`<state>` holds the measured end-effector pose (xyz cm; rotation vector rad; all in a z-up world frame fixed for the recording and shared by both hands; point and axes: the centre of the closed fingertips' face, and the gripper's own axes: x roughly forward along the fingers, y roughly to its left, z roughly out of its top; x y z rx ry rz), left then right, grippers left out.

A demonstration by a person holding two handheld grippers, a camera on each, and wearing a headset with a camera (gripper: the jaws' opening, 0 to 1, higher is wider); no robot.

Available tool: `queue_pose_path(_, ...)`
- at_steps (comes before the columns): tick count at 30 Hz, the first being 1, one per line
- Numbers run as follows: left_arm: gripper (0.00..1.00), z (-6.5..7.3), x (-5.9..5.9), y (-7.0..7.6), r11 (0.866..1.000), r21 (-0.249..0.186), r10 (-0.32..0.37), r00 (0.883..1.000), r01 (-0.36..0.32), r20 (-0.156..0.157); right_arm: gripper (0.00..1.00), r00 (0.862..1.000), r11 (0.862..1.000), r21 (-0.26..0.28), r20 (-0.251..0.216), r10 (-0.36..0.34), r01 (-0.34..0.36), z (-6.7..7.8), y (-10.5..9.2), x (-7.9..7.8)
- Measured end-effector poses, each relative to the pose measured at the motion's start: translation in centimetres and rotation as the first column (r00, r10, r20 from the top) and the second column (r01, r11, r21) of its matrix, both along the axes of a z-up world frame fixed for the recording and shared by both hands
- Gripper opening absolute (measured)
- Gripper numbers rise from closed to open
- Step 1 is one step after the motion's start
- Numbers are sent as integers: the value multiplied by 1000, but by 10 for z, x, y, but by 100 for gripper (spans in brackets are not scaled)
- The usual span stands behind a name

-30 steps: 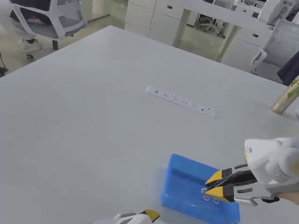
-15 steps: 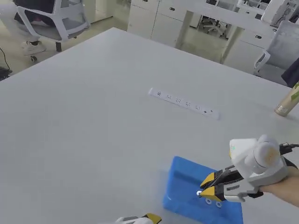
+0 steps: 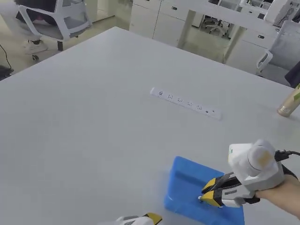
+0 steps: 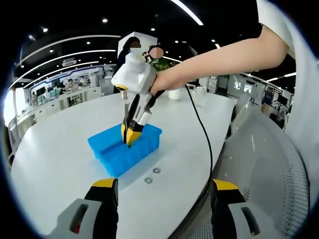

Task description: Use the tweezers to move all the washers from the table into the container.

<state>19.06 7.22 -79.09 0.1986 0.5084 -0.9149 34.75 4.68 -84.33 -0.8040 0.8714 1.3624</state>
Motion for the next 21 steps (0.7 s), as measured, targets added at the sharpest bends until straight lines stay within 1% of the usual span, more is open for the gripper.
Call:
queue_pose_path(1, 76, 0, 0, 0, 1000, 0, 1, 1000, -1, 0, 5, 1000, 1000, -7, 5, -8, 8, -1, -1, -1)
queue_pose_path(2, 76, 0, 0, 0, 1000, 0, 2, 1000, -2, 1, 5, 999, 999, -10, 6, -32, 32, -1, -3, 0)
queue_pose_path(5, 76, 1, 0, 1, 1000, -3, 5, 1000, -5, 1, 5, 997, 996, 15, -11, -83, 83, 0, -4, 1)
queue_pose_path(9, 76, 0, 0, 0, 1000, -2, 3, 1000, -3, 1, 5, 997, 997, 5, 8, -75, 75, 5, -9, -1)
queue_pose_path(13, 76, 1, 0, 0, 1000, -4, 1, 1000, -1, 2, 5, 997, 997, 23, 17, -73, 73, 18, -9, -6)
queue_pose_path(15, 76, 0, -1, 0, 1000, -2, -2, 1000, 2, 2, 5, 996, 996, 35, 38, -77, 76, 26, -9, -5)
queue_pose_path(17, 76, 0, 0, 0, 1000, -2, -2, 1000, 2, 2, 5, 996, 995, 59, 50, -80, 77, 37, -6, -6)
queue_pose_path(19, 76, 1, 0, 0, 1000, -4, 0, 1000, 0, 1, 5, 995, 993, 89, 57, -79, 74, 49, -1, -12)
queue_pose_path(21, 76, 1, -1, 0, 1000, -4, -1, 1000, 1, 1, 5, 996, 992, 105, 62, -70, 63, 58, 3, -19)
